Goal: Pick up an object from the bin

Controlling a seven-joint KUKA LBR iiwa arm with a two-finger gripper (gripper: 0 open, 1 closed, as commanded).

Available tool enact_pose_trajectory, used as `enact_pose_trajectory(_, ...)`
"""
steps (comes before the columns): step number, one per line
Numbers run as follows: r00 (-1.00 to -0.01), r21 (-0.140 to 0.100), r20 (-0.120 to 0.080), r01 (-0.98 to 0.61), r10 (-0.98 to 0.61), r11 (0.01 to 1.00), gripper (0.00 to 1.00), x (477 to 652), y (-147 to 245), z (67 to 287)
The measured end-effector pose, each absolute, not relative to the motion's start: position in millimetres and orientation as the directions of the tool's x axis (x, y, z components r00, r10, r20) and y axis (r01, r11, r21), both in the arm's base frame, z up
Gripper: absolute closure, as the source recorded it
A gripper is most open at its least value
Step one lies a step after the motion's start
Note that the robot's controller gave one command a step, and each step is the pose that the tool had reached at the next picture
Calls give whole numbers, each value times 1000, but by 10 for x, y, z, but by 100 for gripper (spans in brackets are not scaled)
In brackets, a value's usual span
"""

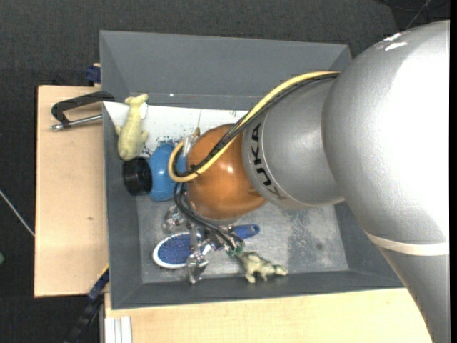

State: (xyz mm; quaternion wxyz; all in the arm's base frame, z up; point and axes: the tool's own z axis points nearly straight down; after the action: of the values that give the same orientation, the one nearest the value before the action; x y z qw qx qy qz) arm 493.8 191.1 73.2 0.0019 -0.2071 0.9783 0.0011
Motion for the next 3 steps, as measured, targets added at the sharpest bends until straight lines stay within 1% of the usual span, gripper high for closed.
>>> enact_pose_trajectory(1,-914,2,-9,-405,-405,914,100,4950,1920,746)
enact_pose_trajectory(2,-914,1,-9,-405,-405,914,100,4967,1937,1225)
enact_pose_trajectory(3,-914,1,-8,-405,-405,914,100,4976,1952,1503)
